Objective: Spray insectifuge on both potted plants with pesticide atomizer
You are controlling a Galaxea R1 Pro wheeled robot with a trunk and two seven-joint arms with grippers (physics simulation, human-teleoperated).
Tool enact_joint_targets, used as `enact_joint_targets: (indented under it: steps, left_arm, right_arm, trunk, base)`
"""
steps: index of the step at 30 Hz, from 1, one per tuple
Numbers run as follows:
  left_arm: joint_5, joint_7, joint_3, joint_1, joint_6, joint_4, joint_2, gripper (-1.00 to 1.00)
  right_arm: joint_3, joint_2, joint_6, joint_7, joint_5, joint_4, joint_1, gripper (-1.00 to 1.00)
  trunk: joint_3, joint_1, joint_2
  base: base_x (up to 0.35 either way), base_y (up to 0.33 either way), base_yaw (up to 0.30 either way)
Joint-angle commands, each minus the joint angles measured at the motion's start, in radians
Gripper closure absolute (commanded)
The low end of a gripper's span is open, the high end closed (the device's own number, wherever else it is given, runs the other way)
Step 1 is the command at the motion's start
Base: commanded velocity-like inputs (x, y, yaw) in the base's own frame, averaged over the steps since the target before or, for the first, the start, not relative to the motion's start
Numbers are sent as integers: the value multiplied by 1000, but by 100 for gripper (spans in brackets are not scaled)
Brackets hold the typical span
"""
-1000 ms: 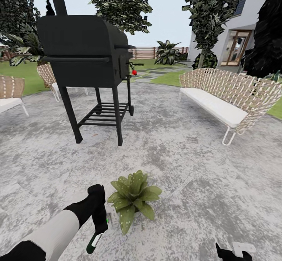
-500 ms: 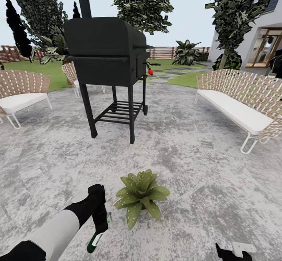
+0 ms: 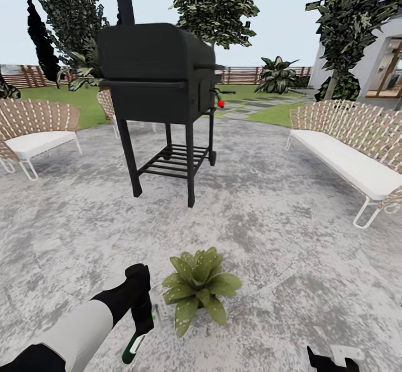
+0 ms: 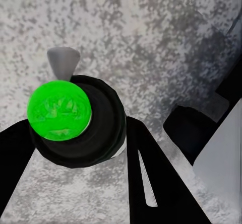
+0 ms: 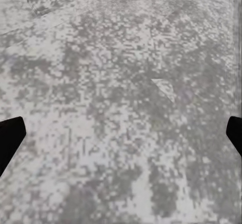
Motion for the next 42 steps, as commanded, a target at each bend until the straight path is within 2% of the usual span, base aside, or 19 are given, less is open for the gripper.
enact_joint_targets:
  steps: [1, 8, 23, 30, 34, 37, 42]
  left_arm:
    - [-5, -7, -2, 1, 10, -1, 0, 100]
    - [-5, -7, -2, 0, 14, -1, 0, 100]
    - [-5, -10, 2, 0, 15, -10, 1, 100]
    - [-5, -10, -2, -1, 19, -19, -1, 100]
    - [-5, -12, 1, -2, 22, -64, -12, 100]
    - [-5, -12, 30, -11, 62, -87, -16, 100]
    - [-9, -12, 37, -19, 98, -88, -17, 100]
  right_arm:
    - [-9, 0, -3, 7, 5, 1, -1, -100]
    - [-9, 0, -3, 7, 5, 0, -1, -100]
    - [-9, 1, -3, 7, 5, 1, -1, -100]
    - [-8, -2, -2, 7, 6, 0, -1, -100]
    - [-8, -4, -3, 7, 6, 0, -1, -100]
    - [-9, -4, -3, 7, 6, 0, -1, -100]
    - [-9, -3, -3, 7, 5, -1, -1, -100]
  trunk:
    - [-1, 0, 0]
    - [-1, 0, 0]
    - [-1, 0, 0]
    - [-1, 0, 0]
    - [-1, 0, 0]
    - [-1, 0, 0]
    - [-1, 0, 0]
  base:
    - [151, -231, 50]
    - [141, -223, 230]
    - [-4, -41, 273]
    - [-188, -217, 33]
    - [-229, -199, 1]
    - [-108, -88, 0]
    - [-12, -10, 0]
